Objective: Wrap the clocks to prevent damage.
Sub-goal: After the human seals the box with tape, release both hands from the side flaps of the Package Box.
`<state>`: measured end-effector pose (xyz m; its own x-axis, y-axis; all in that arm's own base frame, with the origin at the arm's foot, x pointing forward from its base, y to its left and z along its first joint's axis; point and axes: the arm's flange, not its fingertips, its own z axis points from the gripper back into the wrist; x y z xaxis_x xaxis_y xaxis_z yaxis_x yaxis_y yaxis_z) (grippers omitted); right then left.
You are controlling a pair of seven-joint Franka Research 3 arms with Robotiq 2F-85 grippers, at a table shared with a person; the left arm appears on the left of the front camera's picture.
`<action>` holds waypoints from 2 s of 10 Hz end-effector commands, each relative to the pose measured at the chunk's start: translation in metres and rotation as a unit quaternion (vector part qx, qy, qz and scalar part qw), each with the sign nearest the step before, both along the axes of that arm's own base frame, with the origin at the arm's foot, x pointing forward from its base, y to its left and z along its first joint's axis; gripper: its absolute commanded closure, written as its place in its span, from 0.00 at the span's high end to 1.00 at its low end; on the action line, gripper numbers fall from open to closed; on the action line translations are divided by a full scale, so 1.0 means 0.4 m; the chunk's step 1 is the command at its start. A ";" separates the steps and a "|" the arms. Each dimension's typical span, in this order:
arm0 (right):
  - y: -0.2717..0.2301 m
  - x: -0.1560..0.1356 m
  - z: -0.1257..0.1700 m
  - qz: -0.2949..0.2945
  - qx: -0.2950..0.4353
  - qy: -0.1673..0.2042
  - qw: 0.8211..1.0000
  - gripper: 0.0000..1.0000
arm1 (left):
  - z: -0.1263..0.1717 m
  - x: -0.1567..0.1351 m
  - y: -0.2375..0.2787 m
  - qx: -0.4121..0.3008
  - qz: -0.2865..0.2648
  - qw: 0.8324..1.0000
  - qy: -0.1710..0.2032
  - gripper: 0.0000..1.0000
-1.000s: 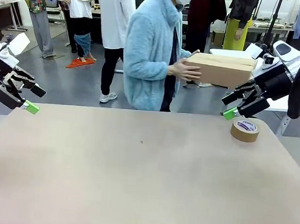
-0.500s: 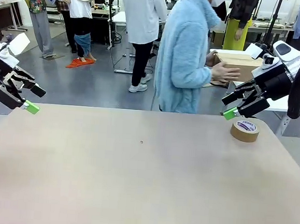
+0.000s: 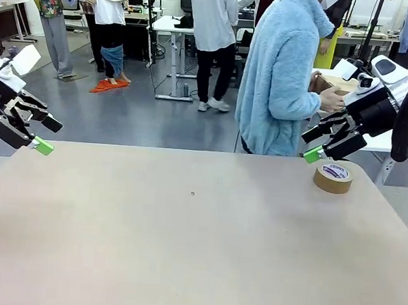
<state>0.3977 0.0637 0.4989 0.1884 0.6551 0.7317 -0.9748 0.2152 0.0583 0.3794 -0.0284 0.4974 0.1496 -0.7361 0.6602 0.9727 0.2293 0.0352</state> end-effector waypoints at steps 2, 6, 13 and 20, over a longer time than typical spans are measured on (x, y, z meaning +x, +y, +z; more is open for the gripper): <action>0.000 0.000 0.000 0.000 0.000 0.000 1.000 1.00 | 0.000 0.000 0.000 0.000 0.000 1.000 0.000 1.00; -0.162 0.033 -0.004 -0.120 0.216 -0.032 0.968 1.00 | 0.028 0.029 0.074 -0.269 0.016 0.963 0.029 1.00; -0.208 0.027 -0.009 -0.104 0.239 -0.020 0.965 1.00 | -0.022 0.030 0.127 -0.263 0.023 0.964 0.042 1.00; -0.208 0.027 -0.009 -0.104 0.239 -0.020 0.965 1.00 | -0.022 0.030 0.127 -0.263 0.023 0.964 0.042 1.00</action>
